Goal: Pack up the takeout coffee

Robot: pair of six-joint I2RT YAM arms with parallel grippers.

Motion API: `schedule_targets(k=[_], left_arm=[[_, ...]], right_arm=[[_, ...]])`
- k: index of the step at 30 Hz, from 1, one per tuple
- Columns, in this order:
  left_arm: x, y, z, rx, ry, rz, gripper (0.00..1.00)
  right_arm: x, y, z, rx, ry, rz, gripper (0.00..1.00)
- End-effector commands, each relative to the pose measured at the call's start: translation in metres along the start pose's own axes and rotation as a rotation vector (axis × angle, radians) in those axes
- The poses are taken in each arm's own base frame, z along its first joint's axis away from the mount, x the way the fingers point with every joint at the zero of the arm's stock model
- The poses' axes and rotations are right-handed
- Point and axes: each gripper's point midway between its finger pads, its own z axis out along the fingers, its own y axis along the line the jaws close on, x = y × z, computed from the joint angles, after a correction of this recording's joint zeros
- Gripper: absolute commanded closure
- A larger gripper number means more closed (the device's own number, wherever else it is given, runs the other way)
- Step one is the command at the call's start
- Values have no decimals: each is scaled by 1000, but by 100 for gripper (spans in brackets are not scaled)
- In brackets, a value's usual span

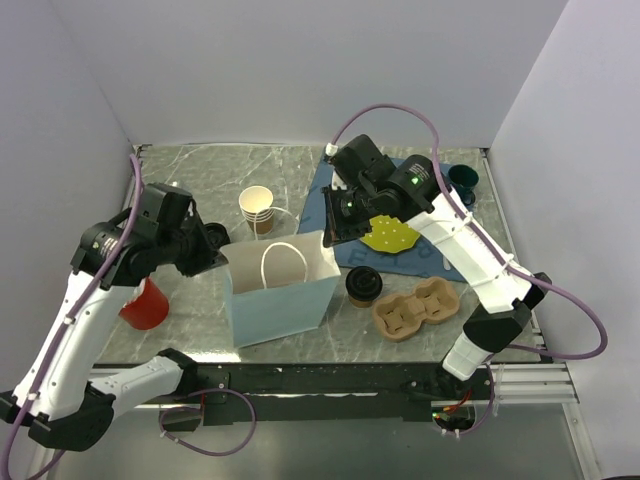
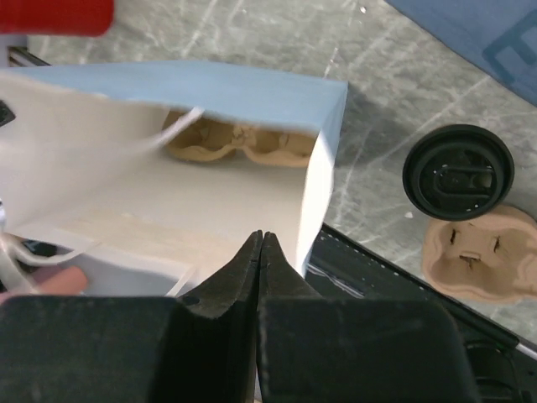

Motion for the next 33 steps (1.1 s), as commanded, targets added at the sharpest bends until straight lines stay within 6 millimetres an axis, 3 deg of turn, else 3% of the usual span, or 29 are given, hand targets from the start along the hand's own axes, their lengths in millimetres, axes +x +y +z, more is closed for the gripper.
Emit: schedule_targets(k=[1, 2, 3, 4, 6, 11, 20, 23, 25, 33], left_arm=[[-11, -4, -7, 7, -44, 20, 93], [-10, 3, -2, -26, -43, 16, 81], [-8, 7, 0, -47, -39, 15, 50], [-7, 11, 0, -58, -40, 25, 38], [-8, 17, -1, -69, -59, 46, 27], [-13, 14, -14, -34, -101, 43, 22], [14, 29, -14, -5, -49, -15, 24], [15, 29, -15, 3, -52, -25, 23], [14, 27, -16, 7, -52, -23, 22], [10, 21, -25, 39, -71, -24, 18]], right_arm=[[-3, 7, -23, -35, -56, 6, 100], [-4, 5, -23, -25, -61, 15, 93], [-4, 4, -24, -16, -65, 22, 86], [-3, 2, -24, -9, -63, 24, 83], [-4, 2, -26, -9, -69, 19, 79], [-9, -4, -34, 8, -118, 9, 68], [-18, -28, -36, 59, -193, 46, 44], [-16, -37, -28, 13, -148, 109, 28], [-15, -39, -29, -25, -133, 127, 0], [-28, -50, -47, 3, -258, 42, 0]])
